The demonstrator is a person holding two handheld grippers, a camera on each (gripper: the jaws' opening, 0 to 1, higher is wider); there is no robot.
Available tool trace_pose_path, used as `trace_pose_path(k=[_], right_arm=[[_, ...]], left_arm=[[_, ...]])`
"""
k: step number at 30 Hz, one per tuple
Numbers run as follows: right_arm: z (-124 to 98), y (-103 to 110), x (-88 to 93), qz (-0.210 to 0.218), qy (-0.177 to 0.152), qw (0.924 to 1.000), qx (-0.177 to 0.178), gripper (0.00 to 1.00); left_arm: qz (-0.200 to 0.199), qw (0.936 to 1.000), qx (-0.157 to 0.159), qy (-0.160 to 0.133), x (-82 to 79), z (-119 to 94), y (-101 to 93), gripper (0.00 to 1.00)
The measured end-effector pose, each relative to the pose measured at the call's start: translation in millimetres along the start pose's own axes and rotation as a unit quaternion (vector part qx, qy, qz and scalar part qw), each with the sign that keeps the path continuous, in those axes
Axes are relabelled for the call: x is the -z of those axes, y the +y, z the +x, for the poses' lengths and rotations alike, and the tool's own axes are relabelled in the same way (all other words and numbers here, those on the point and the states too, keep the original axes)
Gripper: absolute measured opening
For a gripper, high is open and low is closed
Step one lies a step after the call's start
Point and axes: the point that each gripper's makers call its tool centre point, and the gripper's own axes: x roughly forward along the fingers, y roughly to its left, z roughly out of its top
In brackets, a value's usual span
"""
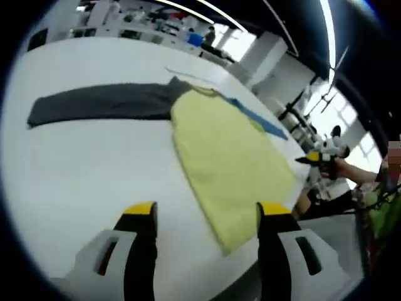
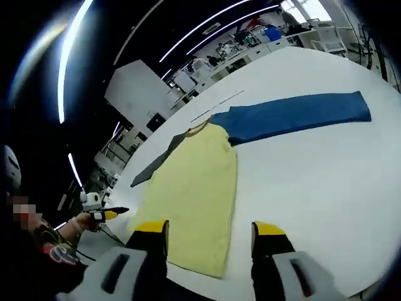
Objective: Fold the garment on the visible template until the final outline fits inside the template.
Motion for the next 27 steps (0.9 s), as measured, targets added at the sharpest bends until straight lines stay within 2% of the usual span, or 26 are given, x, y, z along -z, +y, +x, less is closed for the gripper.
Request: trace_pose_path(k=[3,5,8,13,18,21,22,24,27], right_arm=[[0,-3,-7.3,-0.012,-0.006,0.9998,0.015,0.72],[0,-8,-14.6,-0.022,-0.013,0.9992,0.031,0.86],[-2,-15,-24.9,-0.027,-0.022,0.9980,0.053,1.00],[-8,-24,-41.5,-0.031,-0.038,0.9961,0.073,1.00],[-15,-39,-62.9,-0.042,-0.063,0.9921,0.100,1.00],[-24,-65,-81.9,-0.037,-0.092,0.9847,0.143,0.97],[-30,-80,-93.7,-0.034,-0.116,0.9784,0.168,0.96],[-41,-100,-106.8,-0.014,-0.143,0.9691,0.201,0.96],[-49,-113,-117.8,-0.006,-0.160,0.9630,0.217,0.94]], left_arm=[[0.013,0.9996,-0.015,-0.018,-10.8,-3,6.0,0.75],[0.028,0.9988,-0.024,-0.033,-19.1,-6,10.1,0.80],[0.039,0.9975,-0.031,-0.051,-29.3,-10,13.5,0.85],[0.063,0.9929,-0.046,-0.090,-49.7,-16,16.8,0.87],[0.077,0.9918,-0.036,-0.096,-53.8,-15,13.3,0.85],[0.083,0.9916,-0.035,-0.093,-52.1,-13,13.6,0.84],[0.082,0.9919,-0.034,-0.091,-51.2,-12,13.6,0.84],[0.080,0.9922,-0.033,-0.090,-49.6,-12,13.7,0.83],[0.078,0.9921,-0.034,-0.092,-48.8,-12,14.5,0.82]])
